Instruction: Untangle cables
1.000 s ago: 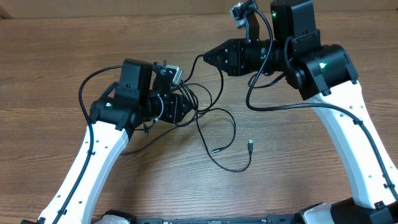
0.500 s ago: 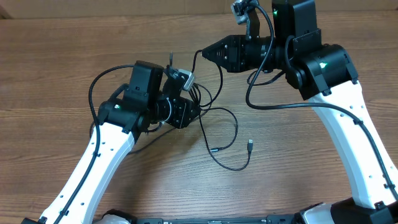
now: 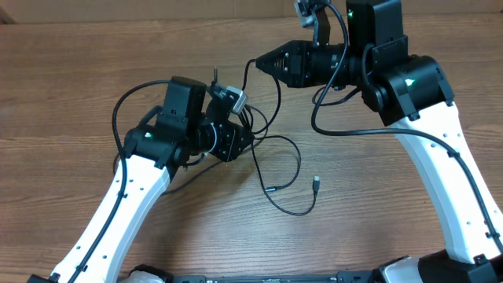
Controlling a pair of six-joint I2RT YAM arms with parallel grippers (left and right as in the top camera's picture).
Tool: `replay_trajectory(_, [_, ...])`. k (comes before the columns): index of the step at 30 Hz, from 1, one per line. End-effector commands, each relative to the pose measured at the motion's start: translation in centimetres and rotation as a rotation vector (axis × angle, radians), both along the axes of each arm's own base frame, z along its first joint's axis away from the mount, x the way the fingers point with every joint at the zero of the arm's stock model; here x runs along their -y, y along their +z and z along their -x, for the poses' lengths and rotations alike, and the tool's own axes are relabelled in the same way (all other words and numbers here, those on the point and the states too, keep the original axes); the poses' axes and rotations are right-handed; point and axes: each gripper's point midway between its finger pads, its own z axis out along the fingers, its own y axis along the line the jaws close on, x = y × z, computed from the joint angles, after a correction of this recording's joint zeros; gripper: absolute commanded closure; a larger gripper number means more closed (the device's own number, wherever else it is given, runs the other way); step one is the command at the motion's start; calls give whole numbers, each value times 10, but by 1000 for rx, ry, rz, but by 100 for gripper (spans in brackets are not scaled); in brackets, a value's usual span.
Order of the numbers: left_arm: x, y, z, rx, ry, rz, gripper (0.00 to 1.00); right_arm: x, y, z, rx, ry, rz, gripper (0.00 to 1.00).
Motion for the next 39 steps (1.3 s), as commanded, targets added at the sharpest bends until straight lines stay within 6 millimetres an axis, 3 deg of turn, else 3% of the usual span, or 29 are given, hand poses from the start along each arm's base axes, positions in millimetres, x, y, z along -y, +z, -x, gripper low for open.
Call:
replay_trajectory(1, [4, -4, 8, 0, -32, 12, 66, 4, 34, 11, 53, -1, -54, 96])
replay_trajectory(5, [3, -9, 9, -6, -32, 9, 83, 0, 40, 15, 51, 28, -83, 96])
replay_trajectory(6, [3, -10, 9, -8, -32, 8, 94, 0, 41, 16, 52, 38, -89, 96])
replay_trajectory(7, [3, -11, 9, -10, -32, 8, 96, 0, 41, 16, 52, 37, -88, 96])
replay_trajectory(12, [3, -10, 9, -7, -32, 10, 96, 13, 26, 1, 47, -70, -13, 96])
replay_trajectory(18, [2, -7, 11, -8, -31, 8, 96, 68, -9, -34, 59, -331, 220, 96])
replay_trajectory(25, [-2, 1, 17, 9, -27, 3, 95, 118, -17, -50, 67, -426, 293, 96])
replay_trajectory(27, [-3, 11, 19, 34, -27, 13, 95, 133, -19, -55, 80, -447, 317, 96])
replay_trajectory(31, [-13, 55, 23, 130, -1, 24, 94, 159, -23, -60, 122, -460, 385, 96])
replay_trajectory(35, [-47, 107, 18, 260, 121, -26, 94, 205, -39, -62, 72, -604, 523, 96])
replay_trajectory(39, [-80, 129, 23, 303, 216, -72, 94, 242, -47, -61, 38, -720, 634, 96])
